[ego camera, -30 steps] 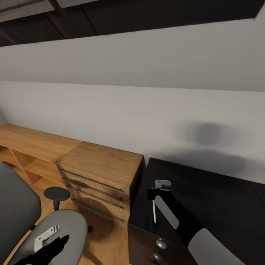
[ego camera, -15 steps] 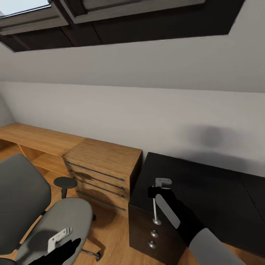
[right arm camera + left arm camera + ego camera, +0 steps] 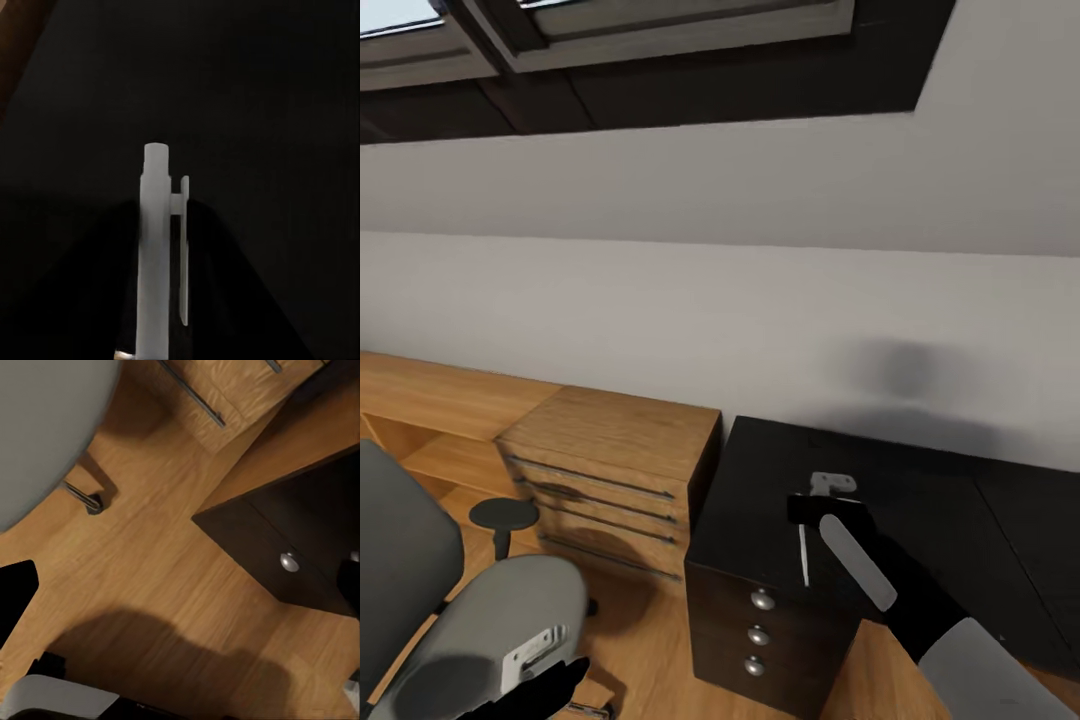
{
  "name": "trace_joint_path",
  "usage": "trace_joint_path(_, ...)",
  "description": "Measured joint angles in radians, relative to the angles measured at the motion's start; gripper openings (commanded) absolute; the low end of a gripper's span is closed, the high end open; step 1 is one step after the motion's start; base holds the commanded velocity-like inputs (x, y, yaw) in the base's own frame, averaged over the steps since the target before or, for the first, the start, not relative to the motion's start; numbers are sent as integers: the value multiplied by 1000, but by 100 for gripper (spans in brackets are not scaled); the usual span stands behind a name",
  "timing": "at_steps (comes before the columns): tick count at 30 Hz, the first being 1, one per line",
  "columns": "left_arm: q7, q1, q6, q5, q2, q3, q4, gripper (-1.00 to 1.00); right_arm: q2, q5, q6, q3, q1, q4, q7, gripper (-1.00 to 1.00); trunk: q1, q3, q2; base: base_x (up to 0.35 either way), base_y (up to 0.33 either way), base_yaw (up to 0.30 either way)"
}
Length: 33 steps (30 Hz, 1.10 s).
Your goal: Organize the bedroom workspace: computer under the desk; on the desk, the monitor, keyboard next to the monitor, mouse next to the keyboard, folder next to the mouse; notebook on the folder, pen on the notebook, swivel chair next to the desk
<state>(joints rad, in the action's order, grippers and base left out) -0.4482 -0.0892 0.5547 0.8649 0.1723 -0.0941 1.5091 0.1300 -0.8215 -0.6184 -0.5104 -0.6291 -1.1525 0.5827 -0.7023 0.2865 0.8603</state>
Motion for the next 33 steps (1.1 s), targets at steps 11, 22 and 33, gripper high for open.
trace_joint_path(11, -2, 0, -23, -1, -1, -58, -71, 100, 33, -43, 2, 21, 0, -15, 80, -100, 0, -3, 0, 0, 0, -102)
trace_joint_path(22, -1, 0, -82, -17, 0, -105, -125, 100, 46, -45, 2, 23, 0, -15, 80, -100, 0, -11, 0, 0, 0, -194)
trace_joint_path(33, 2, 0, -343, -203, 1, -188, -293, 100, 43, -58, -4, 39, 0, -15, 81, -100, 0, -22, 0, 0, 0, -248)
